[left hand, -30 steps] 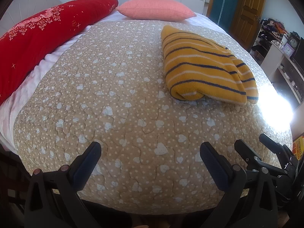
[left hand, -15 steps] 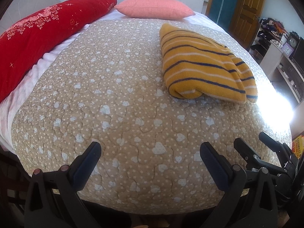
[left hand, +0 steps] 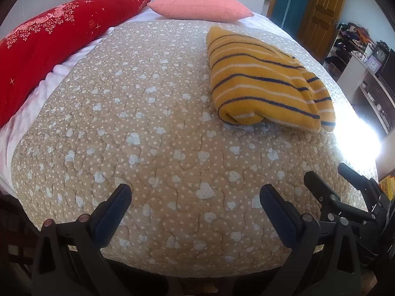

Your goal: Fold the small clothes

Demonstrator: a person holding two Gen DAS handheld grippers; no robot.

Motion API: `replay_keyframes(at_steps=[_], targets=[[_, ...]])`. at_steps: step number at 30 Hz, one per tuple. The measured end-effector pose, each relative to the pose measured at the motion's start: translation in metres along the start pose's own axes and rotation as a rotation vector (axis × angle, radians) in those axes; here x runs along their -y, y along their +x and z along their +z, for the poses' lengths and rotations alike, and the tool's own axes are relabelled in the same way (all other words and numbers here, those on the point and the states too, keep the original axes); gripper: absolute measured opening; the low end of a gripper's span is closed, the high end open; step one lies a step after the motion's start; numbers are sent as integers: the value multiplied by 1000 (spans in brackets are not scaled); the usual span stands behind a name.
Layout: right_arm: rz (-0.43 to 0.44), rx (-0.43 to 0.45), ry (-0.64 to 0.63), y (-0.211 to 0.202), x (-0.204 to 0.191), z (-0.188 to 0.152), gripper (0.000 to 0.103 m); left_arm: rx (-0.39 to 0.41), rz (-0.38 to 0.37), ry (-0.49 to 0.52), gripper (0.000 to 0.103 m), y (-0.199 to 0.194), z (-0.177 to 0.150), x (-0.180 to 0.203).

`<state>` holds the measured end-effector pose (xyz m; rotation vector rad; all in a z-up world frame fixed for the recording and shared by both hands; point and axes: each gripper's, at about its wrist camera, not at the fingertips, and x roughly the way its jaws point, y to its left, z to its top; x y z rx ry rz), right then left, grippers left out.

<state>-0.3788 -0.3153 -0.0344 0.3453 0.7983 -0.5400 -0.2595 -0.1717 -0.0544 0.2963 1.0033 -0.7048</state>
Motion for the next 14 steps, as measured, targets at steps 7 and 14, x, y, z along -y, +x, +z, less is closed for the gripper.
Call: replay_keyframes(at_steps=[7,14], targets=[[-2,-3,-6,3,0,7,92,-8,-8,-4,103,4,1,-1],[1,-8,-15,9,-3,13,92,-20,-24,-7,103,8,2,-3]])
